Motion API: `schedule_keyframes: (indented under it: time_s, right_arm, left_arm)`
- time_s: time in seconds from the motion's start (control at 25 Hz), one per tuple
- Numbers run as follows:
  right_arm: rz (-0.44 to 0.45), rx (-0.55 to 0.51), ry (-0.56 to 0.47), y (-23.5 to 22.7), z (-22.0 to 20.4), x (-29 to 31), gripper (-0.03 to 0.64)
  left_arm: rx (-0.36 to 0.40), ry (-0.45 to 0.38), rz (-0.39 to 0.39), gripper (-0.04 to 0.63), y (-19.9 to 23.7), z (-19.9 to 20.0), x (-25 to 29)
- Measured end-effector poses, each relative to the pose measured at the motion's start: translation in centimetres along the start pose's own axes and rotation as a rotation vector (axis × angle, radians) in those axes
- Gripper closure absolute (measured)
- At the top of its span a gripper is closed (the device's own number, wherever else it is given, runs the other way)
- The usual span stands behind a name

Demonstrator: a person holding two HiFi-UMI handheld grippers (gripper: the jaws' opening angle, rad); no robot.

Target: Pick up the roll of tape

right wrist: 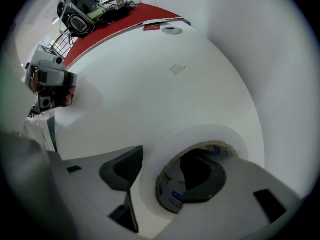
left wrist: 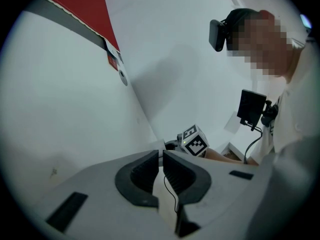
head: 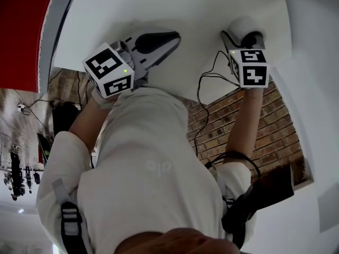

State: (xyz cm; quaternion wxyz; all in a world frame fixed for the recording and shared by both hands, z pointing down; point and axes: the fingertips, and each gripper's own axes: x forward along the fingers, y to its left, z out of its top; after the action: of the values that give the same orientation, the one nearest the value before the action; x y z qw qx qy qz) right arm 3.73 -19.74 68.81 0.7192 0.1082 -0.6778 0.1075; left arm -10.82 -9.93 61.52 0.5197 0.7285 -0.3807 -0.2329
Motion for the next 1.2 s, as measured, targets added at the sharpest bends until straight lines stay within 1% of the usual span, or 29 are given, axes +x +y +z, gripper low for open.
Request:
schedule_keyframes:
  time_s: [0.16, 0.32, 0.44, 0.52, 0.64, 0.76, 0.88, 1.08, 1.2]
  right_arm:
    - [0.004, 0.002, 0.011, 0.1, 0.0, 0.1, 0.367]
    - [-0.002, -0.028, 0.004, 0.1, 0.0, 0.1, 0.373]
    - [0.002, -0.06, 0.009, 0.4, 0.0, 0.1, 0.405]
    - [0.009, -0.077, 0.018, 0.8, 0.0, 0.1, 0.46]
    - [0.009, -0.087, 0.016, 1.0, 0.1, 0.2, 0.468]
    - [0.021, -0.078, -0.006, 1.2, 0.1, 0.0, 0.471]
    - [0.051, -0.055, -0.033, 1.6, -0.5, -0.4, 0.474]
    - [0.098, -0.008, -0.097, 2.5, -1.0, -1.5, 0.482]
    - [0.118, 0.011, -0.131, 3.1, -1.0, -2.2, 0.486]
  left_arm:
    - [0.003, -0.006, 0.001, 0.584, 0.1, 0.0, -0.1]
    - [-0.002, -0.006, 0.008, 0.584, 0.2, -0.1, 0.0]
    - [-0.008, -0.007, 0.006, 0.584, 0.2, -0.2, 0.0]
    - [-0.02, 0.003, 0.007, 0.584, 0.2, -0.2, 0.0]
    - [-0.025, 0.016, 0.012, 0.584, 0.1, -0.3, 0.0]
    - [-0.02, -0.004, 0.006, 0.584, 0.1, -0.5, 0.0]
    - [-0.015, -0.008, 0.006, 0.584, -0.2, -0.7, 0.0]
    - [-0.005, 0.0, 0.001, 0.584, -0.9, -1.3, 0.3]
    - [-0.001, 0.025, 0.005, 0.584, -1.4, -1.6, 0.3]
